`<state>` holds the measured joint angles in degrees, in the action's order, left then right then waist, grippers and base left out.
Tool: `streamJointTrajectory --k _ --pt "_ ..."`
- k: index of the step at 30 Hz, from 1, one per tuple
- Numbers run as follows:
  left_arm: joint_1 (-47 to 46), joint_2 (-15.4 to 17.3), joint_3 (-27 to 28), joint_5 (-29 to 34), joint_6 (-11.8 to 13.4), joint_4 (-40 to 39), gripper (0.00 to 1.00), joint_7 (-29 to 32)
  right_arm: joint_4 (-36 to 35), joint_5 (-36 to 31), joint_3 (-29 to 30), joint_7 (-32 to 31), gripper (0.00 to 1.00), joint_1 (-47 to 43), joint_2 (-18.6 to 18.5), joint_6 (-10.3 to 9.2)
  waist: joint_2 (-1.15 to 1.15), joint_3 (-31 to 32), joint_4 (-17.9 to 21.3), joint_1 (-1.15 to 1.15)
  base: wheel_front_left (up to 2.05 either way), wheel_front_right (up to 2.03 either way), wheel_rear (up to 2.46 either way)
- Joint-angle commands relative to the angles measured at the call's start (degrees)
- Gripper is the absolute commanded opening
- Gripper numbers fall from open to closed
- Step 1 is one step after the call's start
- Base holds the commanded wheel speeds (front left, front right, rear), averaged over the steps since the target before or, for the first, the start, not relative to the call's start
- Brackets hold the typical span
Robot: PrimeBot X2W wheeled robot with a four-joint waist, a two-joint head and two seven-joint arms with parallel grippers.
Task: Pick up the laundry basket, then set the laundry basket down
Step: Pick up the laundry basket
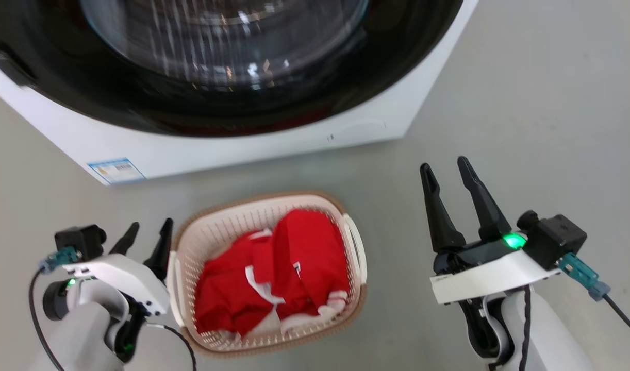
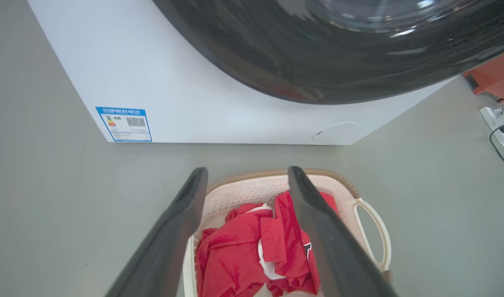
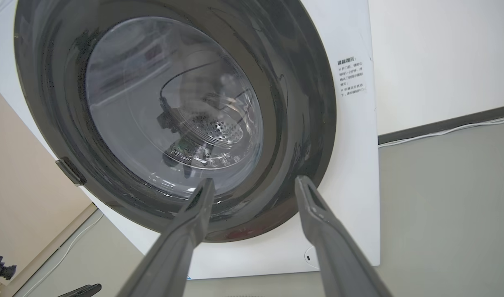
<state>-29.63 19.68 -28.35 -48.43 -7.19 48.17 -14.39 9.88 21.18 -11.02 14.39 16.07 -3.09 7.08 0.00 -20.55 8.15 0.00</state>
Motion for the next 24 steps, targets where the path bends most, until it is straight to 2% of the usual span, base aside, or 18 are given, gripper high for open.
streamJointTrajectory --k 1,8,19,24 --pt "2.0 1.1 4.4 2.9 0.4 -3.8 1.00 -0.6 -1.2 -0.6 -0.5 0.6 1.00 -0.8 0.2 0.41 0.00 4.3 -1.7 0.00 0.00 0.00 0.00" --pt "10.0 -2.1 13.3 11.6 0.3 -15.6 1.00 -0.6 -1.3 -1.2 1.7 0.6 1.00 -3.3 0.2 0.41 0.00 9.2 -3.6 0.00 0.00 0.00 0.00" --pt "18.4 -6.7 22.1 20.4 0.1 -31.1 1.00 -0.6 -2.2 -2.3 4.6 0.6 1.00 -6.6 0.2 0.41 0.00 13.6 -5.7 0.00 0.00 0.00 0.00" --pt "21.8 -8.7 24.8 23.5 -0.1 -35.7 1.00 -0.6 -3.2 -2.9 6.2 0.6 1.00 -8.1 0.2 0.41 0.00 15.3 -6.3 0.00 0.00 0.00 0.00"
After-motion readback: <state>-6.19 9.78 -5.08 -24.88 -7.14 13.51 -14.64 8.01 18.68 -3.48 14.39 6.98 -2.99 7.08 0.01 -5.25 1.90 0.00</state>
